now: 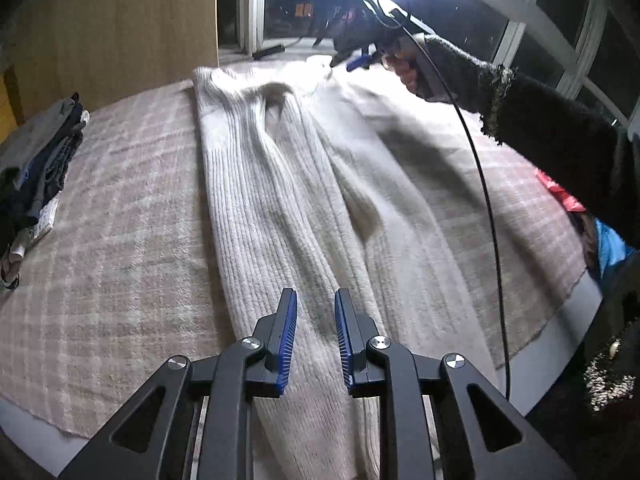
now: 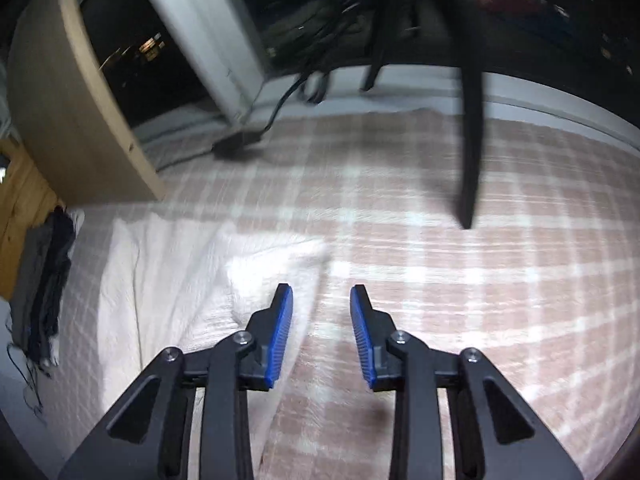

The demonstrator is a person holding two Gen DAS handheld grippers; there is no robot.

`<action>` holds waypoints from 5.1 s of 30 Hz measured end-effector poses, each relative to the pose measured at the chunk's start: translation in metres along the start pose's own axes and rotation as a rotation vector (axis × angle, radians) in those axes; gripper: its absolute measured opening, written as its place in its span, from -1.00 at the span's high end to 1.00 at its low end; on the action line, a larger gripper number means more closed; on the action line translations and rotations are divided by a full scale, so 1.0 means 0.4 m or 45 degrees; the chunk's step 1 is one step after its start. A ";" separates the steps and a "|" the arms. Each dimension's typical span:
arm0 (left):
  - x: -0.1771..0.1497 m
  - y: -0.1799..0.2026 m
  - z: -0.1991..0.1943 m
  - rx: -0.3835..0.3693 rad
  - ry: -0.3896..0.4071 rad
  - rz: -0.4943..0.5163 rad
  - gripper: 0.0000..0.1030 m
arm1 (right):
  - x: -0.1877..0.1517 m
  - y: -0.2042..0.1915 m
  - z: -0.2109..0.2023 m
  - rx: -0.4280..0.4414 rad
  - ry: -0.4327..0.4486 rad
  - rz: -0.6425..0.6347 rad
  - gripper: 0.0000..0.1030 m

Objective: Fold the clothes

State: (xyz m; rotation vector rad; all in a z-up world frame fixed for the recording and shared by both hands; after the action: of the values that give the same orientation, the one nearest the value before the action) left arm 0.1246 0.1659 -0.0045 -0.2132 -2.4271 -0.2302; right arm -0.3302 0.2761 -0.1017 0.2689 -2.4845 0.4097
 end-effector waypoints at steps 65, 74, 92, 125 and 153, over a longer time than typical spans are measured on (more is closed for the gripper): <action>0.130 -0.108 -0.191 -0.469 0.173 0.014 0.89 | -0.597 -0.232 -0.672 0.496 0.045 0.253 0.87; 0.456 -0.235 -0.084 -0.384 0.281 -0.063 0.89 | -0.210 -0.203 -0.557 0.502 0.142 0.304 0.87; 0.632 -0.364 0.453 -0.322 -0.134 -0.192 0.81 | -0.032 -0.030 -0.009 0.403 -0.214 0.513 0.81; 0.688 -0.408 0.427 -0.255 0.162 -0.033 0.89 | 0.016 -0.064 -0.110 0.427 0.119 0.022 0.85; 0.713 -0.447 0.673 -0.018 -0.124 -0.098 -0.15 | 0.048 0.029 0.043 0.153 -0.044 0.116 -0.32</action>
State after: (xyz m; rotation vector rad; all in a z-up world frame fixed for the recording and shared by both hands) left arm -0.2957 0.0780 -0.0417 -0.1403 -2.5335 -0.2771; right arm -0.3578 0.2791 -0.1064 0.2130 -2.5164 0.5989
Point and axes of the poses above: each gripper's, at about its wrist camera, not at the fingertips, and z roughly the way its jaws point, y to its right, x to its top, the point moved 5 cm from there along z, roughly the way its jaws point, and after that the axes turned 9 degrees about y, right-handed, at the moved point
